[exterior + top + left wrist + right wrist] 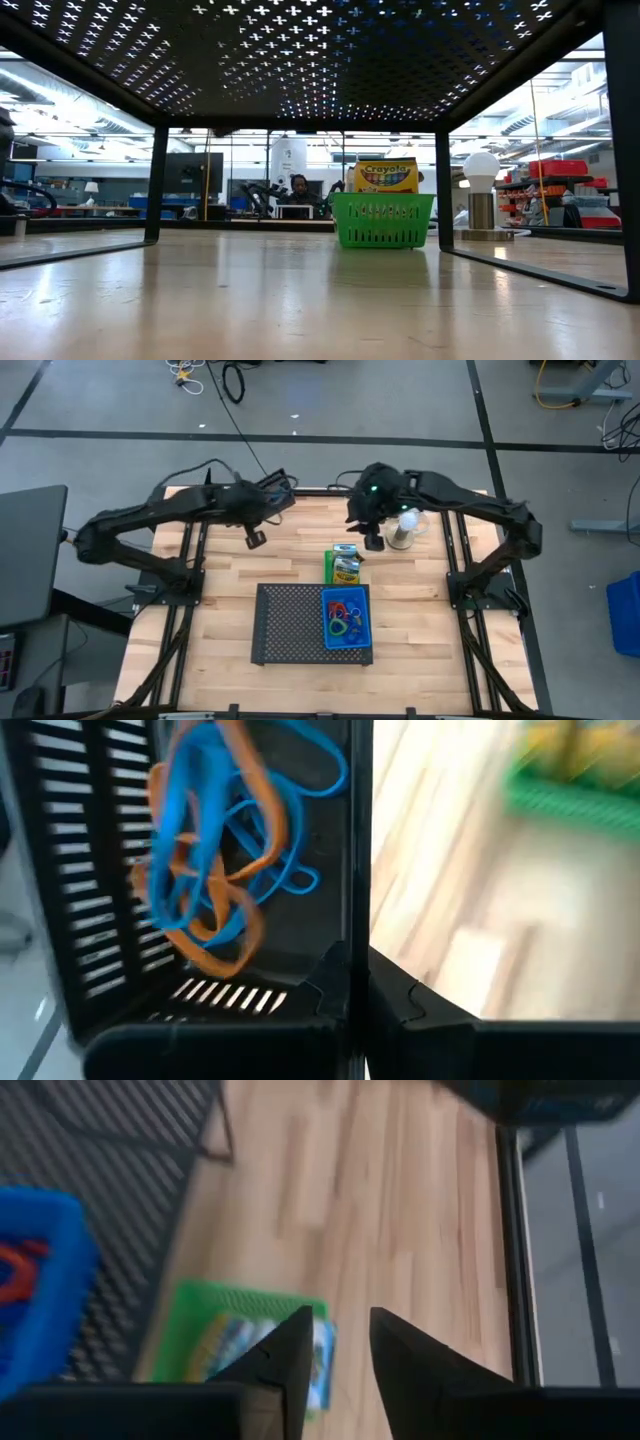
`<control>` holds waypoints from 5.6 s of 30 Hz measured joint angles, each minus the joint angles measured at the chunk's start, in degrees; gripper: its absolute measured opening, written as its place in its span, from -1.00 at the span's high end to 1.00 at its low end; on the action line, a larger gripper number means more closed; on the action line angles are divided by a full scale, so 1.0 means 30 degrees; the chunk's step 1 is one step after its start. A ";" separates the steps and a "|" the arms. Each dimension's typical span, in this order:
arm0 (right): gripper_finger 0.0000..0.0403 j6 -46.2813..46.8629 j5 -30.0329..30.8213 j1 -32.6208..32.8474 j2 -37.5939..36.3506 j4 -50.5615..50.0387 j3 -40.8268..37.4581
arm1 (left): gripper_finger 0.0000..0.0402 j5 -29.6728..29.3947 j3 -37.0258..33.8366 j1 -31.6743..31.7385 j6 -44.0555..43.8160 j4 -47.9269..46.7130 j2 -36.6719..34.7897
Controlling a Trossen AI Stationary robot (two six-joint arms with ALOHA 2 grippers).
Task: Pick & Place Office Desk Supplies
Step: Put the black bin with the rubber bands on the shelf
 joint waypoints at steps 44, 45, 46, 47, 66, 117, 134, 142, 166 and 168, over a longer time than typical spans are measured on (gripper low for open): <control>0.52 0.2539 0.0875 0.5026 -0.9413 1.6376 -1.3391 | 0.96 0.4793 -0.0053 -1.3621 0.6114 -0.1676 0.1227; 0.52 0.2668 0.1140 0.5264 -0.9413 1.6380 -1.3391 | 0.96 0.5098 -0.0053 -1.3621 0.6540 -0.1677 0.1326; 0.52 0.2743 0.1386 0.5503 -0.9413 1.6423 -1.3391 | 0.96 0.5397 -0.0053 -1.3621 0.7052 -0.1684 0.1433; 0.52 0.2829 0.1697 0.5720 -0.9413 1.6460 -1.3391 | 0.96 0.5616 -0.0053 -1.3621 0.7657 -0.1683 0.1552; 0.52 0.3793 0.5205 0.8322 -0.9413 1.6500 -1.3391 | 0.96 0.6673 -0.0009 -1.3759 1.6757 -0.1992 0.2640; 0.52 0.3706 0.5183 0.8378 -0.9406 1.6580 -1.3391 | 0.74 0.3465 0.2279 -1.2951 1.7108 -0.3695 0.3579; 0.52 0.3706 0.4786 0.8371 -0.9406 1.6576 -1.3391 | 0.10 0.2214 0.2315 -1.2958 1.4985 -0.3554 0.3600; 0.52 0.3706 0.4778 0.8378 -0.9406 1.6570 -1.3391 | 0.01 0.0835 0.2315 -1.2958 1.4547 -0.5094 0.3601; 0.52 0.3781 0.4624 0.8373 -0.9399 1.6260 -1.3398 | 0.09 -0.4557 0.2351 -1.5276 1.2054 -0.5217 0.0674; 0.52 0.3785 0.4621 0.8378 -0.9399 1.6260 -1.3398 | 0.17 -0.4691 0.2351 -1.5625 1.1441 -0.5060 0.0264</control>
